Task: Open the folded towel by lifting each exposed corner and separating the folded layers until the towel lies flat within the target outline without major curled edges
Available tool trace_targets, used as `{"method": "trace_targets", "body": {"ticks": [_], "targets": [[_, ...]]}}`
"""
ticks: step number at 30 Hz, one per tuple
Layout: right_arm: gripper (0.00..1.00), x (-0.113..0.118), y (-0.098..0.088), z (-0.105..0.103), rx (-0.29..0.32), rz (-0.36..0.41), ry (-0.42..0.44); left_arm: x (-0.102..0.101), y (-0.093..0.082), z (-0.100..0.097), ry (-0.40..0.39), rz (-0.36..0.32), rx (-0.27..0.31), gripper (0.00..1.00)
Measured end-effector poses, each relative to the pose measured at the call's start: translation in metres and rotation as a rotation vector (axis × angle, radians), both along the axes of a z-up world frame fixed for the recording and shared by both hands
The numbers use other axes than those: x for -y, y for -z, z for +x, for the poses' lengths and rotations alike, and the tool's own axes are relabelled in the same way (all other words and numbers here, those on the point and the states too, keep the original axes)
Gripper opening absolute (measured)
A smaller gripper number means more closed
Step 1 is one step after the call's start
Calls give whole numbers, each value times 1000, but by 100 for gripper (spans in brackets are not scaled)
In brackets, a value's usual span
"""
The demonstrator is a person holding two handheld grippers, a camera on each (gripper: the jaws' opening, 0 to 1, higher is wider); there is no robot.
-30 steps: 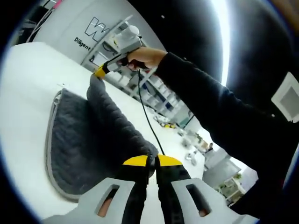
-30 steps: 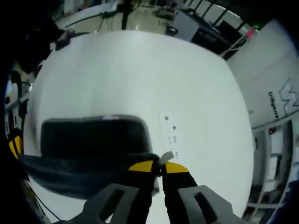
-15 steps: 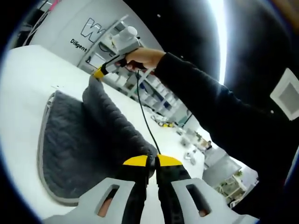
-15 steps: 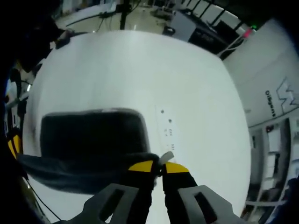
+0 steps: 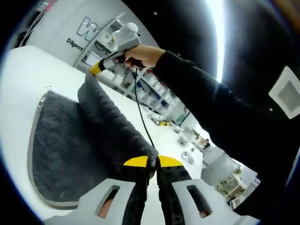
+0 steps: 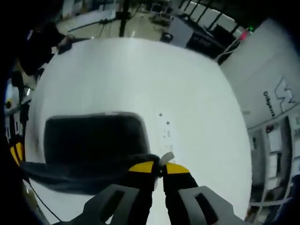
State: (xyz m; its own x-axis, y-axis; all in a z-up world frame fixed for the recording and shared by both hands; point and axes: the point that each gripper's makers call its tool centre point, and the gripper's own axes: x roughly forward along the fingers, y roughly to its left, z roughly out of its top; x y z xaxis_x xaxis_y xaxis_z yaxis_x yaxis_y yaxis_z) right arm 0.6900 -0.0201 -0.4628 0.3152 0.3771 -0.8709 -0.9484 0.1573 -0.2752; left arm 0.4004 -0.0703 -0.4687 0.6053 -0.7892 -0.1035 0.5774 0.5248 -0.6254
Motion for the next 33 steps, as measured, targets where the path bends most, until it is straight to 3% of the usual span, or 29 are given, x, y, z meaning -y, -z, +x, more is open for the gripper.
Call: {"method": "trace_targets", "body": {"ticks": [20,33], "targets": [[3,33,-18,3,10,59,33,24,-8,2,43,19,21,4],[3,57,-15,6,13,59,58,41,-9,2,71,27,30,4]]}}
